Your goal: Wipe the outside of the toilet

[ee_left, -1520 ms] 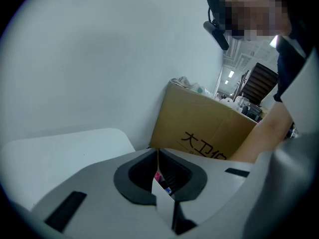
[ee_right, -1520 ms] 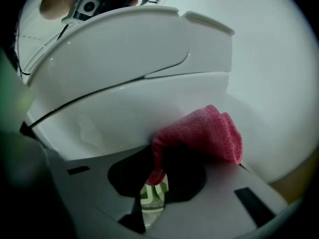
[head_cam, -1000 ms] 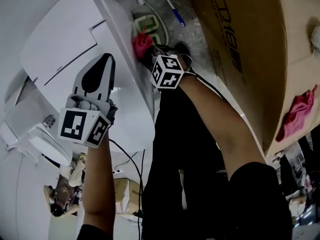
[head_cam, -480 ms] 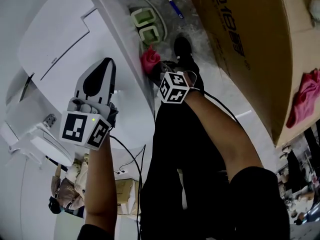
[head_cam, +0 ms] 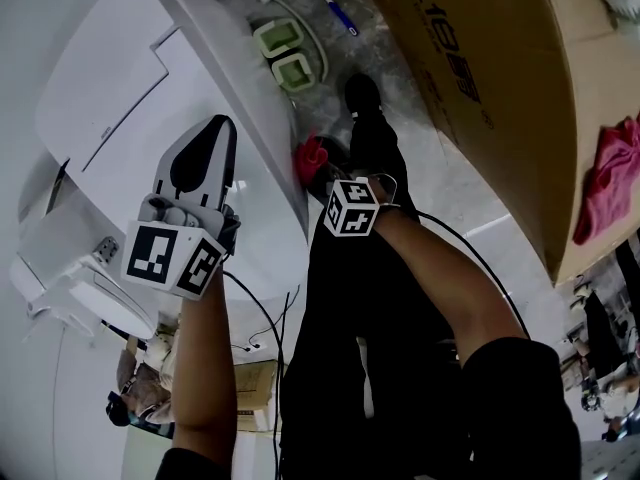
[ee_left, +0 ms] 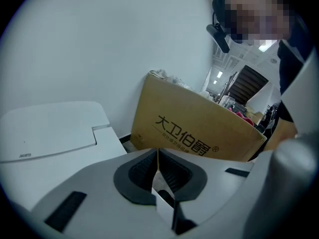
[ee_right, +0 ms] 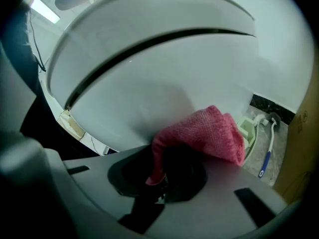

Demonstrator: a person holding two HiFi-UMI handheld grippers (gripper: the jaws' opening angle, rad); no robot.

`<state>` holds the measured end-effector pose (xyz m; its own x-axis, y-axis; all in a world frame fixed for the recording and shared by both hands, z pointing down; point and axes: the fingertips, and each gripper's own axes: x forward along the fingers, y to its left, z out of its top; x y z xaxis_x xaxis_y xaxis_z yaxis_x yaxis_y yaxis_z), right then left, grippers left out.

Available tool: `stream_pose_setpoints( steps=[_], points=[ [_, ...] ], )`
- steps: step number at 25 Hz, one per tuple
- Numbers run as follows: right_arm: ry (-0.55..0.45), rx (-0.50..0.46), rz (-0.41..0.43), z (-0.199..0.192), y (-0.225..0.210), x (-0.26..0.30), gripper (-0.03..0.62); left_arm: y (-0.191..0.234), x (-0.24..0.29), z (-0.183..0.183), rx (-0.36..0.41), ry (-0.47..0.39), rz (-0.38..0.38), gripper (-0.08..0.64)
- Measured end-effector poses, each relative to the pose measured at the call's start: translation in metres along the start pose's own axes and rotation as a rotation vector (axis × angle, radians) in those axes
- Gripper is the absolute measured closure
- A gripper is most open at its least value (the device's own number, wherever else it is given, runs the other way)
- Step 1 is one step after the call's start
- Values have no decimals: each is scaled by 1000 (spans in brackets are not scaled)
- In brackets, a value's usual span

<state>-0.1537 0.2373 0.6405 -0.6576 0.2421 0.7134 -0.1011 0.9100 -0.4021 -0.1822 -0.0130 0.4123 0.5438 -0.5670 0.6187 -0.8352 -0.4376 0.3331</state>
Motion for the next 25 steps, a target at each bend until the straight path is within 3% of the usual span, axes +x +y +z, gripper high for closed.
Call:
stream_pose_setpoints(
  steps=[5,9,12,15,20,23,25],
  points=[
    [32,-46,99,-7,32,-1,515,2,1,3,4,10,1,541],
    [43,-156,285,-17,77,-11,517,1,6,6,0,19,-8,540],
    [55,-154,381,-23,82,-24,518,2,9,14,0,20,-11,540],
    [34,-81,296,-17,28,-45,518,5,11,30,6,7,-7,541],
    [-86,58,-6,36,-108,-97,518,12,13,60,32,3,8,540],
    [-161,76,-153,82,-188,-129,518,23,18,87,60,-8,26,540],
    [-189,65,-196,110,-222,-142,518,30,20,102,73,-10,45,540]
  ],
)
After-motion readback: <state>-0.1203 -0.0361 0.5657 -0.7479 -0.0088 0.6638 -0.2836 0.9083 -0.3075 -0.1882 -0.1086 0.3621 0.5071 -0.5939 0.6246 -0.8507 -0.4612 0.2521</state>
